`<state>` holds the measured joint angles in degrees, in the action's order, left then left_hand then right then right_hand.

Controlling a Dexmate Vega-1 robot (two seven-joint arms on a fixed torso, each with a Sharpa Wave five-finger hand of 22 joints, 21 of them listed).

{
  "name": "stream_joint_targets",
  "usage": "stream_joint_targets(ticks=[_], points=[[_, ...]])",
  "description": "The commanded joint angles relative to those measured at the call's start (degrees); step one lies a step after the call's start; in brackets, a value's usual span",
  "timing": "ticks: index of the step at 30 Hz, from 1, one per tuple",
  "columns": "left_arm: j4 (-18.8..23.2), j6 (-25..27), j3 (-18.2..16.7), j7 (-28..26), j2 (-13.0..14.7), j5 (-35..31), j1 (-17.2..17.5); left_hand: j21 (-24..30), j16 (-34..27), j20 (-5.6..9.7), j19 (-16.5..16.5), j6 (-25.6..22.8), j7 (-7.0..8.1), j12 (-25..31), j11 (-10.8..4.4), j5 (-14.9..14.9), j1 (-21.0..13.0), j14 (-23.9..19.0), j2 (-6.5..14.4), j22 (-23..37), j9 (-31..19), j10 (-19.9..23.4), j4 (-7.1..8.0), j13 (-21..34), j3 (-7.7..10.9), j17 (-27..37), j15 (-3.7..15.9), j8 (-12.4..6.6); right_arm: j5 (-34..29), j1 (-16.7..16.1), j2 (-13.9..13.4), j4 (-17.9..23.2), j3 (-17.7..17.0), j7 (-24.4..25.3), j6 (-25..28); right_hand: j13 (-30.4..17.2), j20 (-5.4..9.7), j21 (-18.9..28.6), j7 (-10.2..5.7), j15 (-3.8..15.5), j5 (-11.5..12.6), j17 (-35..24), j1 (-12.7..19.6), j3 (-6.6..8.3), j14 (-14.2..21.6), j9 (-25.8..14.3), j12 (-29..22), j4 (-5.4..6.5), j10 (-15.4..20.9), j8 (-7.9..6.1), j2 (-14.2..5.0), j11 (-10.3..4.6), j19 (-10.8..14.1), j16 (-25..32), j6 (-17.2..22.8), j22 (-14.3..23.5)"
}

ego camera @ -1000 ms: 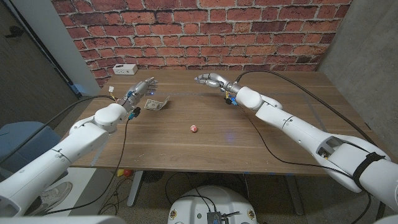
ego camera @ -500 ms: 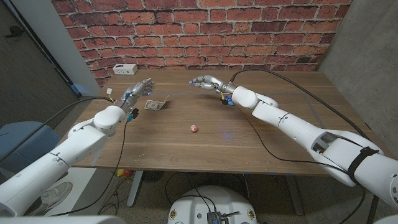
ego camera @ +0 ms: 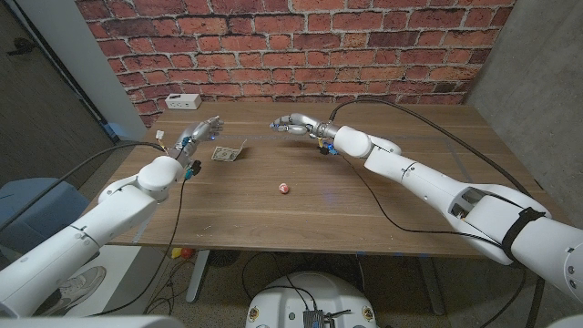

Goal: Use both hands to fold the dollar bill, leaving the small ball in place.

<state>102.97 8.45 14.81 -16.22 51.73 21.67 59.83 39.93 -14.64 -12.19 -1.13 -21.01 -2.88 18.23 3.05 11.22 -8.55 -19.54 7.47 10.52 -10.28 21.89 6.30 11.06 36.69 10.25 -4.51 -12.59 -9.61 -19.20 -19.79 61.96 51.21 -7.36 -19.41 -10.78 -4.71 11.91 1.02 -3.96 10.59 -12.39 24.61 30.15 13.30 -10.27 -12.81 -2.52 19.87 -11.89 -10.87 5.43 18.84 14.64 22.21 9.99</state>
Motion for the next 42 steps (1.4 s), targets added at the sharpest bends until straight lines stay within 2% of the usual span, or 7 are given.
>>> stream_joint_targets(ticks=[1,7,21,35,42], points=[[0.9,2.7,-0.1,-1.2,0.3,-1.1,0.2,-0.1,0.0,-0.04,-0.6,-0.5,-0.12,-0.1,-0.07,-0.2,-0.6,-0.4,1.6,0.3,-0.1,0.4,-0.05,0.2,0.65,0.2,-0.02,-0.22,-1.7,2.3,2.2,-4.2,2.1,-0.9,-3.0,-0.3,0.23,0.3,0.10,0.46,-0.1,-0.2,0.9,0.54,0.2,-0.2,0.0,0.09,0.3,0.19,-0.09,0.05,0.4,0.4,0.6,0.2],[1.1,3.7,0.0,-1.6,0.4,-1.5,0.1,-0.2,0.1,-0.05,-0.6,-0.6,-0.14,-0.2,-0.07,-0.2,-0.7,-0.5,1.6,0.3,-0.1,0.6,-0.04,0.2,0.81,0.2,0.00,-0.14,-2.2,3.7,3.8,-7.4,3.3,-1.6,-4.8,-0.3,0.32,0.3,0.11,0.55,-0.1,-0.2,1.1,0.64,0.1,-0.2,0.1,0.06,0.3,0.27,-0.14,0.07,0.4,0.3,0.7,0.2],[0.7,4.0,0.2,-1.6,0.1,-1.6,0.0,-0.3,0.3,-0.06,-0.7,-0.8,-0.11,-0.5,-0.33,-0.3,-0.9,-0.7,1.6,0.3,-0.1,0.8,0.00,0.2,1.19,0.2,0.09,0.11,-5.0,6.1,6.1,-11.8,5.8,-0.7,-7.3,-0.3,0.58,0.2,0.07,1.01,-0.2,-0.3,1.4,0.83,-0.5,-0.2,0.7,0.02,-0.6,0.68,-0.14,-0.30,0.3,0.0,0.2,0.2],[1.0,4.0,0.1,-1.9,-0.1,-1.7,0.3,-0.4,0.5,-0.08,-0.8,-1.1,-0.16,-0.7,-0.17,-0.4,-1.0,-0.8,1.6,0.3,-0.1,1.0,0.06,0.2,1.49,0.3,0.08,0.28,-6.7,7.9,8.2,-16.0,8.1,-0.3,-8.7,-0.4,0.82,0.1,-0.81,1.34,-0.2,-0.3,1.9,0.97,-0.8,-0.3,1.2,-0.03,-1.5,1.40,-0.08,-0.91,0.1,-0.1,-1.6,0.2],[0.8,3.3,0.1,-1.5,-0.1,-1.6,0.6,-0.5,0.6,-0.10,-0.9,-1.2,-0.13,-0.8,-0.15,-0.5,-0.9,-0.9,1.4,0.3,-0.1,1.2,0.17,0.3,1.48,0.3,0.08,0.33,-9.1,8.9,9.5,-18.9,9.8,3.0,-10.3,-0.4,0.95,0.1,-1.58,2.08,0.2,0.0,4.1,2.39,-0.9,-0.3,1.7,-1.45,-2.8,1.84,-0.26,-1.61,0.2,-0.4,-3.9,0.2]])
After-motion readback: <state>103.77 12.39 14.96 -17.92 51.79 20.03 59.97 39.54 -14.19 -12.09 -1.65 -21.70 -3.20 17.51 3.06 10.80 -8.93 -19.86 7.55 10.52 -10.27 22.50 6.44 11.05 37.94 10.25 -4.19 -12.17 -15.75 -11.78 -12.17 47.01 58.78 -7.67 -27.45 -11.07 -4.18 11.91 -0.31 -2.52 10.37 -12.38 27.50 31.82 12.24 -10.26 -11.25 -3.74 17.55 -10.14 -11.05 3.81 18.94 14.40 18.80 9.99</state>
